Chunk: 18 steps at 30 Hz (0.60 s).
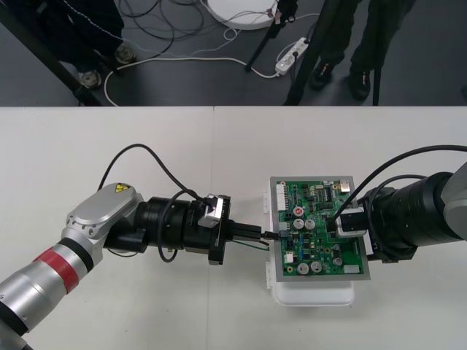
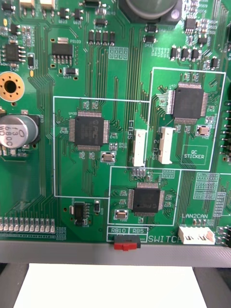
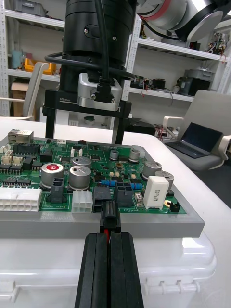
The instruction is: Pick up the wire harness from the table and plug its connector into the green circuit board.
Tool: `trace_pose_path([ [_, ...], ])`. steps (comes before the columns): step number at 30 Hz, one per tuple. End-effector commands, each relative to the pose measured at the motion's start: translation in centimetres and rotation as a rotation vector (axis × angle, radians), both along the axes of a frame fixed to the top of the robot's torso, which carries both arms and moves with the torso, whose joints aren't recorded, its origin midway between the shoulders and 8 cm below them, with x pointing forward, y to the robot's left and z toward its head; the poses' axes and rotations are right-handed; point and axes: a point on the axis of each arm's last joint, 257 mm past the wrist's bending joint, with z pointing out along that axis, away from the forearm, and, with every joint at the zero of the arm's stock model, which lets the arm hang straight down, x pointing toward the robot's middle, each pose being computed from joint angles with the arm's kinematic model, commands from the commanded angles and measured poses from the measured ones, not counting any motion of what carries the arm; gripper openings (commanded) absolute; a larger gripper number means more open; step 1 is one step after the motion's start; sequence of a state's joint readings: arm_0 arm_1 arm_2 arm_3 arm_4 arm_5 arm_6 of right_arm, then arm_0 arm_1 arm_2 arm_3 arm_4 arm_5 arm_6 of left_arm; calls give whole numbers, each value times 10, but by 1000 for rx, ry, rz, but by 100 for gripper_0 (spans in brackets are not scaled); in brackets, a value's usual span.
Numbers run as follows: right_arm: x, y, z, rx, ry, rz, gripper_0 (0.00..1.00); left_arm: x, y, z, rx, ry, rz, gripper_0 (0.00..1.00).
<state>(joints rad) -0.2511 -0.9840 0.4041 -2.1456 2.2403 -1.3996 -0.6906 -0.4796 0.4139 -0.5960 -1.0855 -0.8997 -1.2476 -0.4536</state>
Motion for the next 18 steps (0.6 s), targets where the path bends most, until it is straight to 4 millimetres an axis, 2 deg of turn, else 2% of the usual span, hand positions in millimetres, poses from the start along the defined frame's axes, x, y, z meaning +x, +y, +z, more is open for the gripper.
trace_pose_path([
  [1, 2, 19, 8, 21, -19, 61, 100, 4, -24, 20, -38, -66, -18, 0],
  [18, 1, 20, 8, 25, -15, 61, 100, 5, -26, 20, -39, -74, -11, 0],
])
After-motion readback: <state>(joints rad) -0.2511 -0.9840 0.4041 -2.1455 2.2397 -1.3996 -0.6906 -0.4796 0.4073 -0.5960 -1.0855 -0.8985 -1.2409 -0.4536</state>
